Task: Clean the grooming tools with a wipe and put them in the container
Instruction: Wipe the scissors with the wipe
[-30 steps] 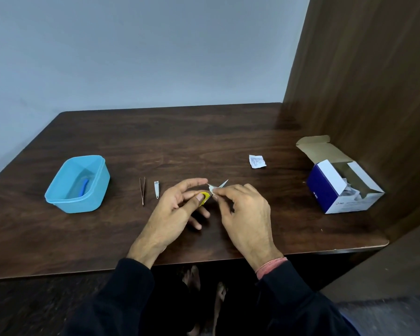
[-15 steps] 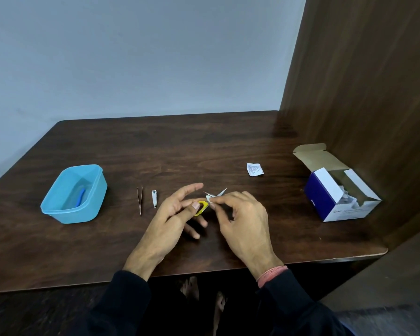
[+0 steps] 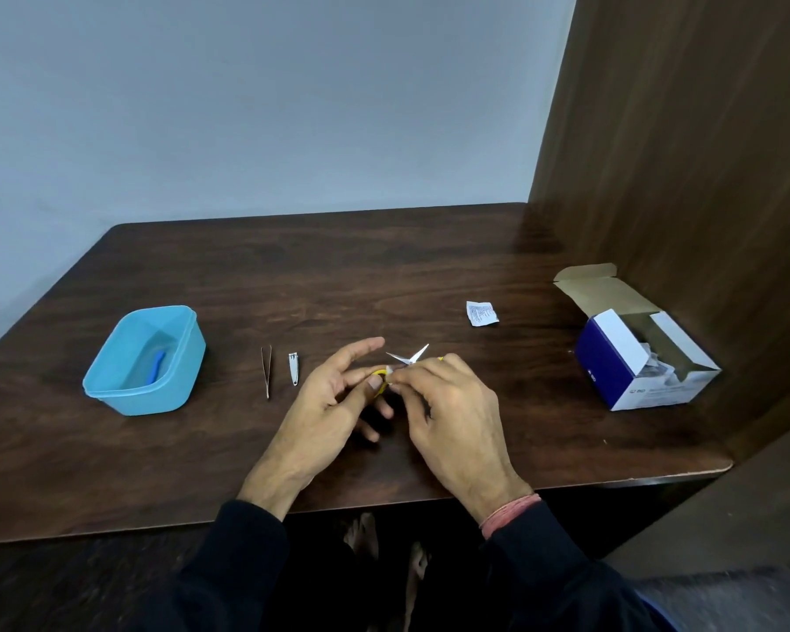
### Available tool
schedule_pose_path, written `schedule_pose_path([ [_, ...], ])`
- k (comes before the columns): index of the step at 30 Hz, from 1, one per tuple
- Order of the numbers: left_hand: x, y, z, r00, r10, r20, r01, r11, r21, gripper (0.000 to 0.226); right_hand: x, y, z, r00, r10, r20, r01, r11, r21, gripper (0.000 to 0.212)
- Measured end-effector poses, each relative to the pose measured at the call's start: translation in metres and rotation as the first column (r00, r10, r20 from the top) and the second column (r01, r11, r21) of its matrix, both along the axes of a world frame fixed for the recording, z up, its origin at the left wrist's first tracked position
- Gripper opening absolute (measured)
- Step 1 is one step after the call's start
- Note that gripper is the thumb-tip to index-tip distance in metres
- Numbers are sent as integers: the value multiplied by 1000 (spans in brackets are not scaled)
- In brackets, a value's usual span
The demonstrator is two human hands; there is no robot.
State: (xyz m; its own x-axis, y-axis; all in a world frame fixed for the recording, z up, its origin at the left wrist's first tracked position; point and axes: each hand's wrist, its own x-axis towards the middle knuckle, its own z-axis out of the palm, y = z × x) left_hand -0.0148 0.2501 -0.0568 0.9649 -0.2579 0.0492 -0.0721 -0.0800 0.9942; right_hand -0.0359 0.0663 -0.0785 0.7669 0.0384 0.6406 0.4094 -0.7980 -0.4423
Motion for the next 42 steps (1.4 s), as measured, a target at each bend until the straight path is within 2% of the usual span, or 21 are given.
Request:
schedule_pose_path([
  [3, -1, 0, 2, 1000, -2, -1, 2, 1000, 11, 45, 3, 0, 2, 999, -47, -5, 47, 998, 44, 14],
  [7, -1, 1, 2, 1000, -1, -4, 1, 1000, 1, 45, -5, 3, 3, 997, 73, -2, -73, 996, -58, 14],
  [10, -1, 2, 2, 1000, -2, -18, 2, 1000, 0, 44, -1, 1, 4, 1000, 2, -5, -2, 1000, -4, 15],
  [14, 1, 2, 4, 998, -17, -55, 16, 999, -31, 44, -4, 3, 4, 997, 77, -10, -77, 996, -46, 16],
  [17, 1, 3, 5, 997, -23, -80, 19, 999, -49, 45, -1, 1, 5, 1000, 20, -5, -20, 1000, -5, 16],
  [21, 0, 4, 7, 995, -27, -96, 20, 997, -74, 47, -4, 3, 5, 994, 112, -8, -112, 991, -67, 21],
  [29, -1, 5, 6, 999, -8, -31, 6, 998, -63, 47, 4, -2, 5, 999, 17, -38, -11, 991, 131, 19],
  [36, 1, 5, 5, 998, 3, -68, -9, 997, -80, 43, -2, 3, 5, 996, 83, 9, -83, 996, -23, 23],
  [42, 1, 3, 5, 996, 8, -93, -15, 997, -70, 42, -1, 4, 8, 1000, -6, 16, 6, 1000, -19, 14],
])
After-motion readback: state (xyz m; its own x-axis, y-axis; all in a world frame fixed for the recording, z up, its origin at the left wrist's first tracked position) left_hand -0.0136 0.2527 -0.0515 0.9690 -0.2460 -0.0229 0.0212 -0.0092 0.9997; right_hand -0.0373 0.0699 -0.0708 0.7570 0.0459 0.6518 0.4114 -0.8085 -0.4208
